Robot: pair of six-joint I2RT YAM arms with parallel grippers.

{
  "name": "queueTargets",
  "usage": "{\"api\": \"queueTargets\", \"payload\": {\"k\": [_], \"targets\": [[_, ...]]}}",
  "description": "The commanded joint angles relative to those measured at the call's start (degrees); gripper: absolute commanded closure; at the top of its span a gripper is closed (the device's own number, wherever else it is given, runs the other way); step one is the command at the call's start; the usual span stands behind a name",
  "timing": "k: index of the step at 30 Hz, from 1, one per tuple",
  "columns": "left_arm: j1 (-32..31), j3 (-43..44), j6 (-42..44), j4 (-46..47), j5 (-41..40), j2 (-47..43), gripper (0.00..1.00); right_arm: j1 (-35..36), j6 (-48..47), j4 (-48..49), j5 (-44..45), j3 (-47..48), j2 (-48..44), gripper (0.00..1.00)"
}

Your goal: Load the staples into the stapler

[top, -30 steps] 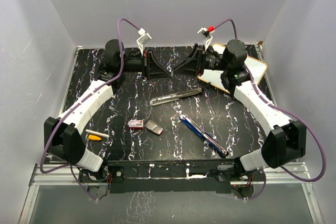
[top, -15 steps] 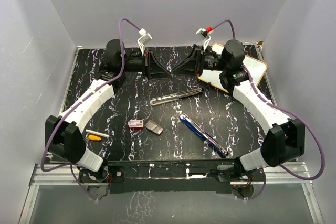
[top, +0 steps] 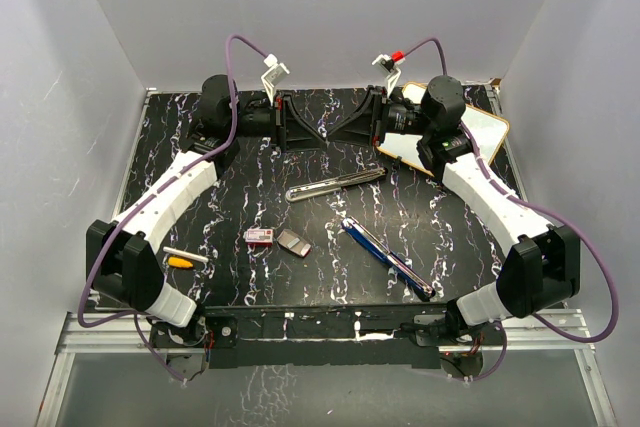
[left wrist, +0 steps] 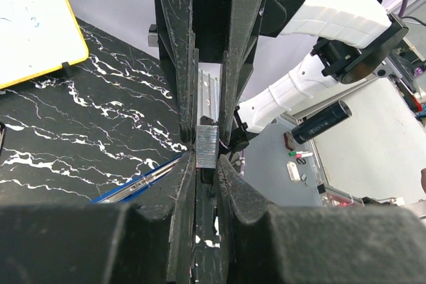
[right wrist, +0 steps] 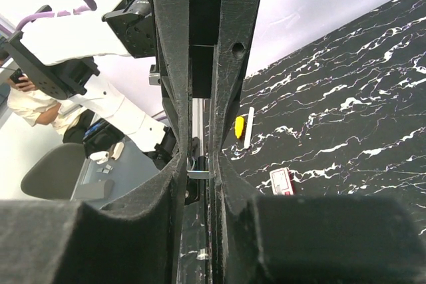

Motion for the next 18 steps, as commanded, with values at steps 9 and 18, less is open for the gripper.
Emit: {"api": "queueTargets", "payload": {"k": [9,18], "targets": [[-0.1,2.5,14.6,-14.5,-4.0,-2.2,0.46,-1.4,-11.2,-9.4,3.7,1.9,-2.8,0.84],[1.3,6.7,38.5,-38.3,-17.4,-5.9,0.19,-1.7,-46.3,-43.1,24.9,-1.5,-13.3,0.85]]}}
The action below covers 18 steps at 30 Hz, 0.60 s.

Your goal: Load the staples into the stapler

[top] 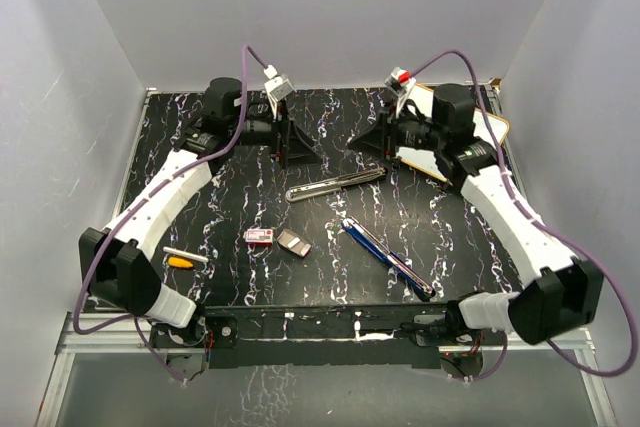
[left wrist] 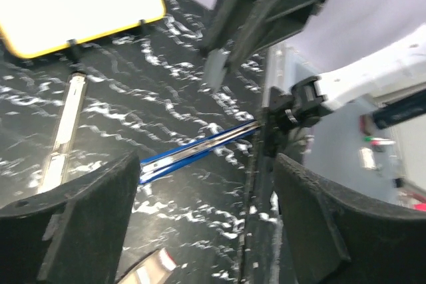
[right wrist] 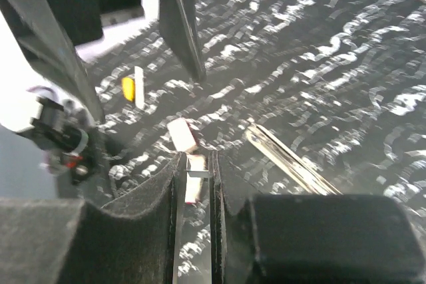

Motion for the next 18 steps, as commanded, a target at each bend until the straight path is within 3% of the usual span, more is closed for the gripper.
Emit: {"api": "queueTargets", "payload": {"k": [1,6,11,18], "targets": [[1.1,4.3,14.6,-14.0,-12.3,-5.0,0.17,0.3,-19.5,-15.4,13.5,-3.7,-8.0,0.85],[1.9,5.6,22.0,-21.3,-25.7,-5.9,0.09,2.3,-27.5,-24.8,21.2,-8.6,-9.1,0.85],[1.9,4.1,24.5,-23.1,-38.5,-6.2,0.03,6.1,-29.6,-26.3,26.8,-13.6,-8.4,0.85],[2.0,1.2,26.7,-22.7,-45.5,-7.8,0.03,10.6,-28.2,-25.5,31.1,-15.9,-2.4,0.84]]}}
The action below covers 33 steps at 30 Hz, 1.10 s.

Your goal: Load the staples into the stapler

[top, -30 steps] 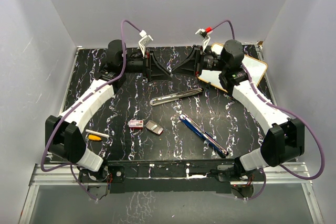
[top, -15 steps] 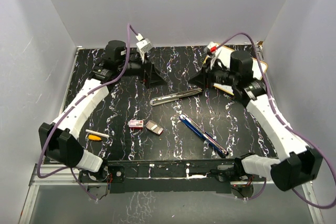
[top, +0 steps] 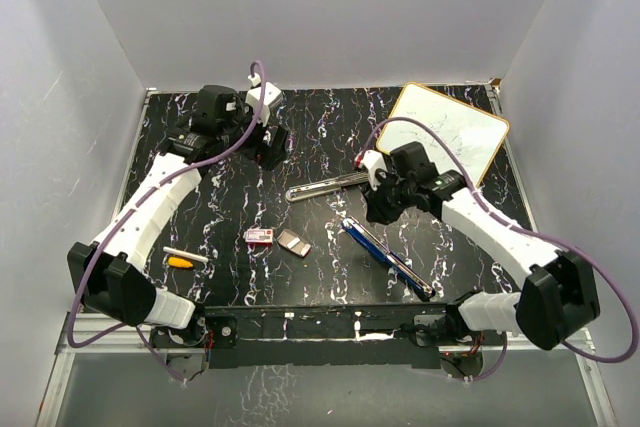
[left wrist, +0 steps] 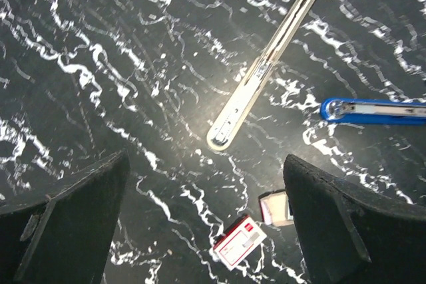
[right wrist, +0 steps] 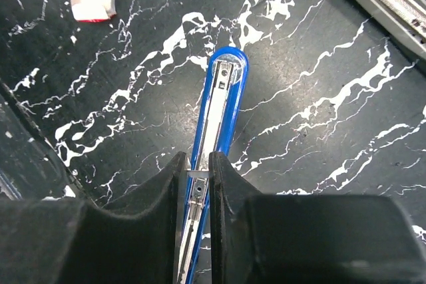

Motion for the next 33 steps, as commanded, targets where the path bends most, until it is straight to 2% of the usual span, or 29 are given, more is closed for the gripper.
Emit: {"api": "queueTargets", "payload": {"k": [1,10,33], "targets": [[0.3,-1.6,2.9,-1.1,-6.3,-4.2,0.03,2.1,-0.1,2.2,4.3,0.6,2.9,0.84],[1.1,-2.5,2.6,0.0,-4.9,-5.2,0.03,7.0,3.6,3.2,11.5,2.6,9.1,0.84],[1.8,-2.7,1.9,0.1,-3.4,-5.3,0.03,10.3,6.0,3.0,15.3,5.6,14.8,0.84]]}}
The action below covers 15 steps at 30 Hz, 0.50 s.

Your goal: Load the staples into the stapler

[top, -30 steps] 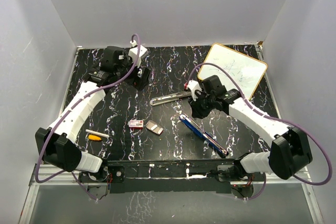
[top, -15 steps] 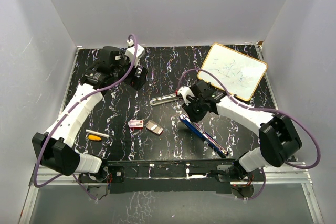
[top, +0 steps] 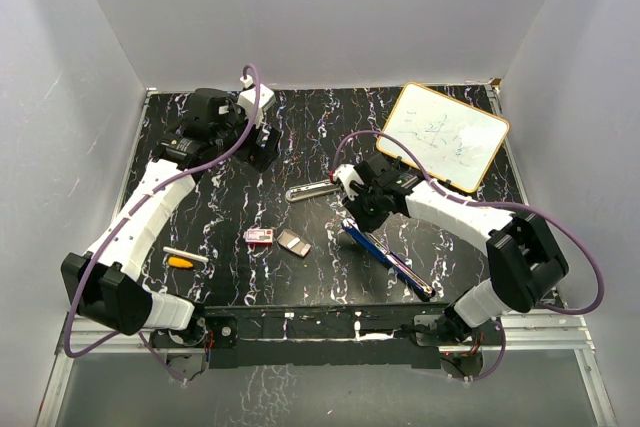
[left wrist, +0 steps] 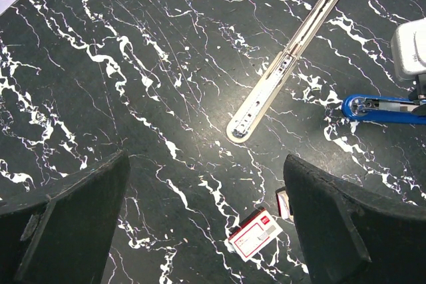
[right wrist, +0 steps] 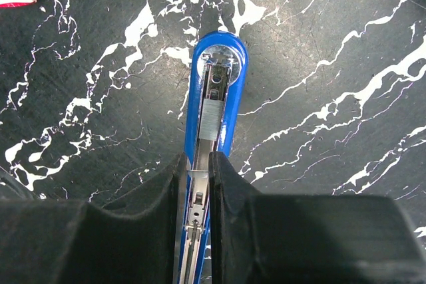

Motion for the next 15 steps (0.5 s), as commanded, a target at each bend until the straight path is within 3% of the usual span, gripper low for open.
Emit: {"api": "queueTargets", "payload": {"k": [1,15], "targets": [[0.5,-0.2,-0.2,0.2,1.2,-2.3,0.03,0.6,0.8,2.5,1.2,3.2,0.6,0.84],[0.8,-0.1,-0.3,0.0,2.0,-2.5,0.03,1.3,0.7,2.5,2.7,3.5,1.6,0.84]]}}
